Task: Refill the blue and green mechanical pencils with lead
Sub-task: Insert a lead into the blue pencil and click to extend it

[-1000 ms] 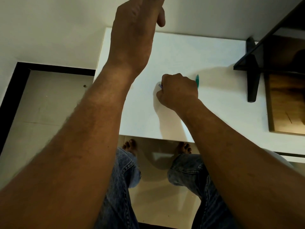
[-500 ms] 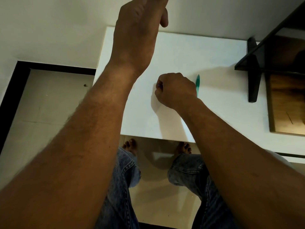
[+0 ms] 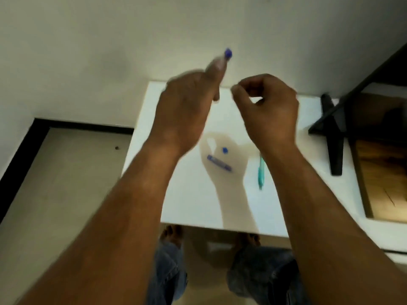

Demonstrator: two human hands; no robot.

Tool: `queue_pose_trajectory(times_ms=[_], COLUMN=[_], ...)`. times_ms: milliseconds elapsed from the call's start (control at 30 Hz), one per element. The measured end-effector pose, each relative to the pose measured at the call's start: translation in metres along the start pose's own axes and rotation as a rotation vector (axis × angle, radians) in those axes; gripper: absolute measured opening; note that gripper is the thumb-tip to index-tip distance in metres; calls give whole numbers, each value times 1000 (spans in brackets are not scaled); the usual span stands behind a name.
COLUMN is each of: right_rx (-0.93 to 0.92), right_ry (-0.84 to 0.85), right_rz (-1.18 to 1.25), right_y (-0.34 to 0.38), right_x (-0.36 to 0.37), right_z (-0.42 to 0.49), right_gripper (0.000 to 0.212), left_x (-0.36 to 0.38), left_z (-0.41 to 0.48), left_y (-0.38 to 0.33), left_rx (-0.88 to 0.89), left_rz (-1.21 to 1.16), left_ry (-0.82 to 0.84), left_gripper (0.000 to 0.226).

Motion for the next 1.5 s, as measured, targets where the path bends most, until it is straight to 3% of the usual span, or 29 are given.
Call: queue_pose_trajectory(times_ms=[100, 200, 400, 667, 1500], right_rx=[106, 143, 62, 36, -21], right_ry=[-44, 10, 135, 254, 245], right_rz=[400, 583, 733, 664, 591], right_y=[17, 24, 31, 25, 24], right_x=[-25, -36, -42, -50, -52], right_z=[11, 11, 8, 9, 12], right_gripper=[21, 34, 12, 11, 11], left_x=[-1, -1, 3, 7, 13], left_z=[-1, -2, -3, -3, -6], left_y=[4, 6, 9, 4, 0], left_rx=[-31, -68, -75, -57, 14], left_rz=[15, -3, 2, -91, -54], left_ry=[26, 27, 16, 9, 17], left_gripper=[64, 67, 61, 48, 47])
Point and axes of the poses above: each hand's wrist, its own z-axis towards the middle knuckle, its own x-axis out of the palm, y = z × x, the point moved 1 cm from there along z, towards the middle knuckle, and after that the axes turned 8 degrees about -z, right-handed, at the moved point
